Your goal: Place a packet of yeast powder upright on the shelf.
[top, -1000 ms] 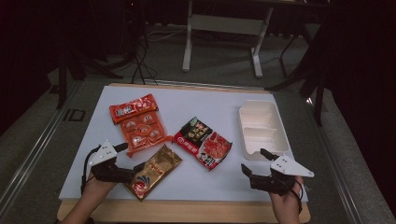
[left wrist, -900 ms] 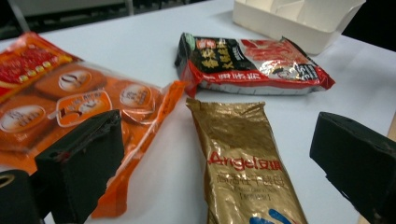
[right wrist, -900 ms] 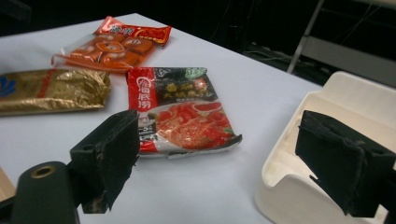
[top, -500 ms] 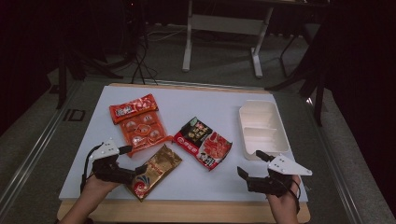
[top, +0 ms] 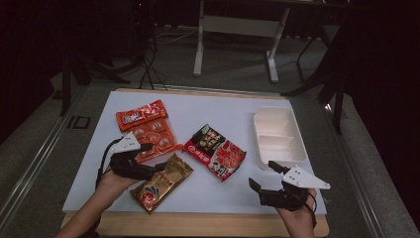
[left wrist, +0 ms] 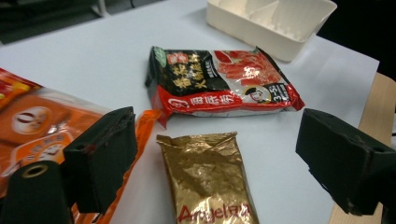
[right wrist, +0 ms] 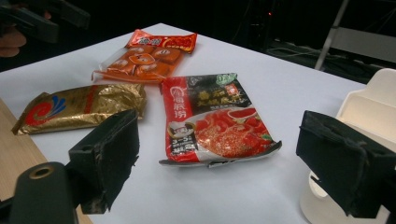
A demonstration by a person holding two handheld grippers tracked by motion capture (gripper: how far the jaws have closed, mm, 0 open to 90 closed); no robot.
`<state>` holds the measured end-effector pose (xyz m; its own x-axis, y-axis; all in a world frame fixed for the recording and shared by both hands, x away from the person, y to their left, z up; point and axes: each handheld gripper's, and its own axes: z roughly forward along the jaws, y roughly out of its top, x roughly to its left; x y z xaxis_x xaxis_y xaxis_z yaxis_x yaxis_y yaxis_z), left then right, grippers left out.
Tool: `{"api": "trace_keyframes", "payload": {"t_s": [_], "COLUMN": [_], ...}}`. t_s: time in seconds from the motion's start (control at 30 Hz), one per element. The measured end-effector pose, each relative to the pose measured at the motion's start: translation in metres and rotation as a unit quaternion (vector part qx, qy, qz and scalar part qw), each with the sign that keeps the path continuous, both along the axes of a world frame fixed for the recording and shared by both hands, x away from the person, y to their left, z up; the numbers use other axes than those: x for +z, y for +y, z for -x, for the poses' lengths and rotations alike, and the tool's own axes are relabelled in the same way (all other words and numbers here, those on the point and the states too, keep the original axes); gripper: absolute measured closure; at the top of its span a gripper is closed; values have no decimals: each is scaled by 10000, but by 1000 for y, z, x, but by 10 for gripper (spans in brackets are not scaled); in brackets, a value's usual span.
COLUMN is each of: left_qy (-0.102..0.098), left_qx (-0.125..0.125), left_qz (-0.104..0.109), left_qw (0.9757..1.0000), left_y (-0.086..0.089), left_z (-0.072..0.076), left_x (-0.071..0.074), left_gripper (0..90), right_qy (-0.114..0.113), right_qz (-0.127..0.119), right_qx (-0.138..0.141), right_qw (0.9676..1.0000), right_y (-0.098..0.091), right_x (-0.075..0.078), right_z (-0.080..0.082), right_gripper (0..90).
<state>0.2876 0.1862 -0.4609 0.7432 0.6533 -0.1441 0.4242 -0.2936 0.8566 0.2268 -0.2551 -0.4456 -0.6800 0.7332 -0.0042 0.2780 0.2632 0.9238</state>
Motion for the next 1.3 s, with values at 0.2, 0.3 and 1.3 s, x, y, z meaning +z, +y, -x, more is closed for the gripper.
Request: {"api": "trace_keyframes", "payload": {"t_s": [0.2, 0.3, 1.3], "left_qy": [194, 310, 902], "left_qx": [61, 62, 92], "left_qz": [-304, -350, -1277], "left_qw": [9993, 9989, 9877], "left_y": [-14, -18, -45], "left_z": [-11, -18, -54], "left_x": [-10, -16, -58], "left_gripper": [206, 221, 395], "right_qy": [-5, -10, 71], "right_qz": [-10, 63, 164], "right_qx": [38, 71, 200], "right_qw": [10000, 10000, 9996], "right_y": [2, 3, 4], "right_x": [2, 2, -5], "right_z": [3, 4, 1], "right_gripper": [142, 162, 168]}}
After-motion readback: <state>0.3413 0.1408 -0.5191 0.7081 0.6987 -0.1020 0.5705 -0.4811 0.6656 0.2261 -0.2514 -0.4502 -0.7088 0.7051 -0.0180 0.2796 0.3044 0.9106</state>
